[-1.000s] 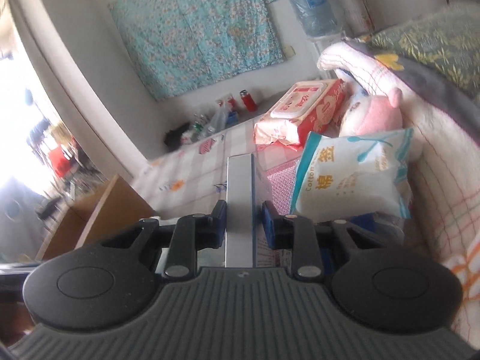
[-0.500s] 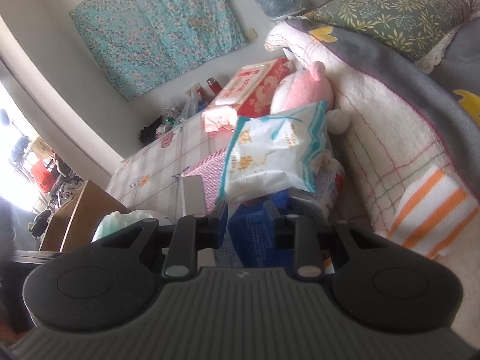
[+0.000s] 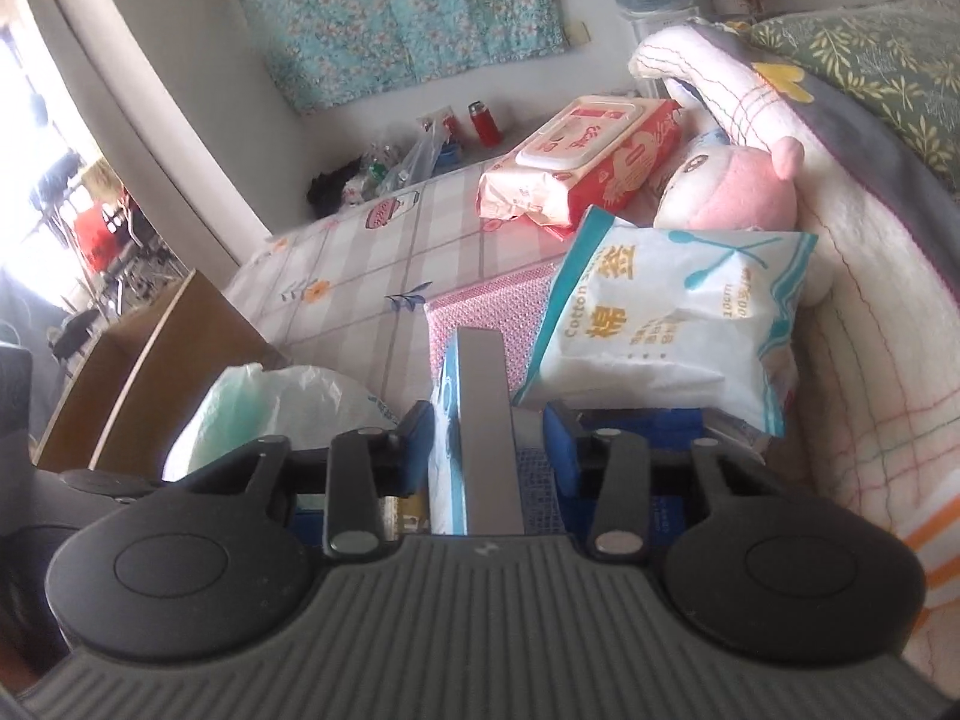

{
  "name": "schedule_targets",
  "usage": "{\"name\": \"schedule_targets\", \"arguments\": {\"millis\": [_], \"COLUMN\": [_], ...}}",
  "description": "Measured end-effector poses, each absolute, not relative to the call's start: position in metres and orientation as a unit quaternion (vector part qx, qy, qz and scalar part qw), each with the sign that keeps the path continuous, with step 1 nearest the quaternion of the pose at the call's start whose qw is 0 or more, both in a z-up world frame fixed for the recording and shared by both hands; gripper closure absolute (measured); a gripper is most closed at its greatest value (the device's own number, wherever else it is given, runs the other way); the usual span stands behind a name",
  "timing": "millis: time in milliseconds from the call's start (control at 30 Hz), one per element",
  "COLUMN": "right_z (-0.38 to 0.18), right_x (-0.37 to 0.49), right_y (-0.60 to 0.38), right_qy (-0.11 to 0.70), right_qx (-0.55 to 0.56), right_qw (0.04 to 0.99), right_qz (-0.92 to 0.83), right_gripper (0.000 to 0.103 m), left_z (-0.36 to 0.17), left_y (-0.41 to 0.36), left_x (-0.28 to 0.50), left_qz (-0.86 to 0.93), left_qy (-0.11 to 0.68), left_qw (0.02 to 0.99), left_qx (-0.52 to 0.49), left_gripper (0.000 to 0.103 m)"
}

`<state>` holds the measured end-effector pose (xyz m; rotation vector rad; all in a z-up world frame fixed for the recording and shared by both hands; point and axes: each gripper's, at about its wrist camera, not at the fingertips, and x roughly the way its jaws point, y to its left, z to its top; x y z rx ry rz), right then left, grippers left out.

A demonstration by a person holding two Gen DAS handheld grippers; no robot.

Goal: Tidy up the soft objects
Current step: 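Reach the left tool to the blue bandage box and close on it, then lift the bandage box with the left tool and carry it to the cardboard box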

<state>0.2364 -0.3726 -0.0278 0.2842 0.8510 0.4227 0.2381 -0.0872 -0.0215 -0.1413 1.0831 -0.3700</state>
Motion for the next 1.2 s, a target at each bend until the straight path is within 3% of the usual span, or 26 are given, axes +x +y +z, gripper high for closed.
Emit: {"name": "schedule_targets", "arguments": {"millis": [167, 700, 900, 1200], "right_z": [-0.024, -0.042, -0.050, -0.058], "right_x": [0.226, 0.219, 0.226, 0.228], "right_y": [-0.386, -0.438, -0.449, -0.456], "right_qy": [0.386, 0.384, 0.388, 0.392], "right_qx": [0.171, 0.282, 0.316, 0.352], "right_qw": [0.885, 0.857, 0.841, 0.824], "right_qz": [0.197, 0.198, 0.205, 0.207], "right_gripper": [0.082, 0.081, 0.081, 0.081], "left_z": [-0.020, -0.025, -0.033, -0.035], "left_y": [-0.087, -0.103, -0.099, -0.101], "left_x": [0.234, 0.262, 0.275, 0.278], "left_qz": [-0.188, -0.244, -0.251, -0.255], "left_qy": [0.508, 0.518, 0.534, 0.543], "left_qw": [0.836, 0.808, 0.788, 0.770], "left_qx": [-0.084, -0.138, -0.176, -0.220], "left_gripper": [0.061, 0.029, 0.026, 0.037]}}
